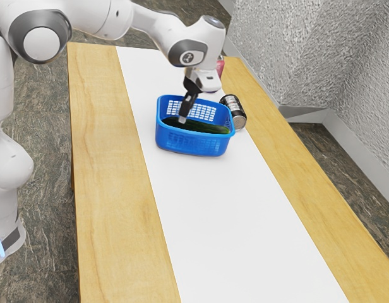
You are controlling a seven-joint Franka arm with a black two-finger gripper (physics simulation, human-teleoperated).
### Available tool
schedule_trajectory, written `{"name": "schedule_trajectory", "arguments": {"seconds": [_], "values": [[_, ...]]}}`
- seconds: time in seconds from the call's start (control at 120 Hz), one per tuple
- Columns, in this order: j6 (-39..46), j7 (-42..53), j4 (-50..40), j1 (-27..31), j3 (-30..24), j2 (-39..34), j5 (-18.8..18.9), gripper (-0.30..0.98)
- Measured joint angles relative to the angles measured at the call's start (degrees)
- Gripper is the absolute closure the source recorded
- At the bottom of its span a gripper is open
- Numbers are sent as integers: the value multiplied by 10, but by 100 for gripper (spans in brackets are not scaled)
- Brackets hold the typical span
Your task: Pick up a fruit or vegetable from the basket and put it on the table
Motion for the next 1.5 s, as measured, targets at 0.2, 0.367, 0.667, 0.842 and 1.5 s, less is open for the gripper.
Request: {"name": "schedule_trajectory", "arguments": {"seconds": [0.2,0.367,0.667,0.842,1.5], "values": [[17,3,1,-4,-6,11,-1,0],[40,2,0,-4,-9,25,-2,1],[82,4,-1,-17,-19,35,0,42],[81,-3,0,-46,-18,4,15,51],[-116,-265,219,-106,-247,166,84,54]]}}
